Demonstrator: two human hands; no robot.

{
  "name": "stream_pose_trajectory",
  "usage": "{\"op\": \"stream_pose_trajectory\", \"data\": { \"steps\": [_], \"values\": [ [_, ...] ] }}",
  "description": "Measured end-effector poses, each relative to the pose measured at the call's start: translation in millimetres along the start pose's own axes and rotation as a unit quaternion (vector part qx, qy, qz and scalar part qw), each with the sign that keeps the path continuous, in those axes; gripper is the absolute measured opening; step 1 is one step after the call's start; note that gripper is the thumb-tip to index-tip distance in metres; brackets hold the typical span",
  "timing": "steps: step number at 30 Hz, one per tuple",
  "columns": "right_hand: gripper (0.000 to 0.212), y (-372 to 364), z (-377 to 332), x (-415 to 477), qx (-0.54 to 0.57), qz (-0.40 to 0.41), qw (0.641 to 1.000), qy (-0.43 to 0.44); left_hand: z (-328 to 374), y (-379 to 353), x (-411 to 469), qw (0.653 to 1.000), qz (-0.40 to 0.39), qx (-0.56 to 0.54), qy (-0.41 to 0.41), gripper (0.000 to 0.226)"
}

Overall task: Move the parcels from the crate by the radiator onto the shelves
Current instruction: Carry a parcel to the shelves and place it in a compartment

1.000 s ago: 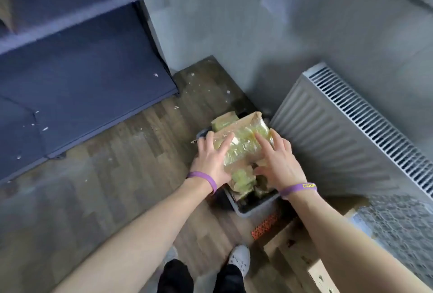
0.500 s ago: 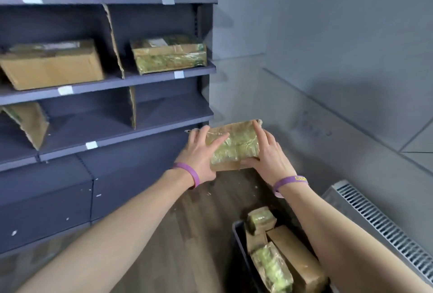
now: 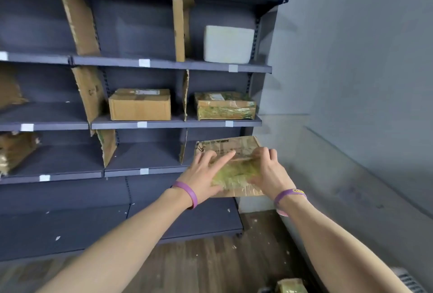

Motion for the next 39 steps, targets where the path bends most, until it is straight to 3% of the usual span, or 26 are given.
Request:
{"op": "stream_pose_trajectory", "data": {
  "steps": [5,9,12,20,25,28,30,35,39],
  "values": [
    [0.055,-4,-1,5,0.020,0.031,0.999,0.032,-25,27,8,0.996,0.035,-0.026,0.074,0.081],
    [0.054,-4,2,11,0.069,0.058,0.995,0.045,-33,31,9,0.975,-0.063,-0.112,0.182,0.083],
    [0.057,-4,3,16,0.115,0.064,0.990,0.053,-24,25,13,0.954,-0.086,-0.171,0.230,0.082],
    [0.041,-8,8,18,0.281,0.088,0.955,-0.036,-13,11,18,0.949,-0.018,-0.229,0.217,0.080],
    [0.100,-6,16,22,0.330,0.074,0.937,-0.083,-1,17,13,0.962,0.023,-0.228,0.150,0.099],
    [0.124,-4,19,26,0.332,0.041,0.939,-0.072,2,17,9,0.960,0.031,-0.244,0.133,0.122],
    [0.129,-1,18,30,0.312,0.022,0.948,-0.056,2,15,7,0.959,0.028,-0.244,0.144,0.130],
    [0.081,1,23,28,0.285,0.058,0.956,-0.048,-4,8,1,0.947,0.065,-0.263,0.175,0.122],
    [0.066,-5,25,23,0.280,0.090,0.955,-0.038,-2,9,2,0.947,0.087,-0.248,0.186,0.079]
  ]
}}
Point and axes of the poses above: each hand's wrist, its own x-axis towards the middle knuckle, its own y-axis out of the back of the hand, z = x × y, the point moved 1 cm from there along x, towards the middle knuckle, and after that the axes turned 11 degrees about y, right-handed, at the moved point
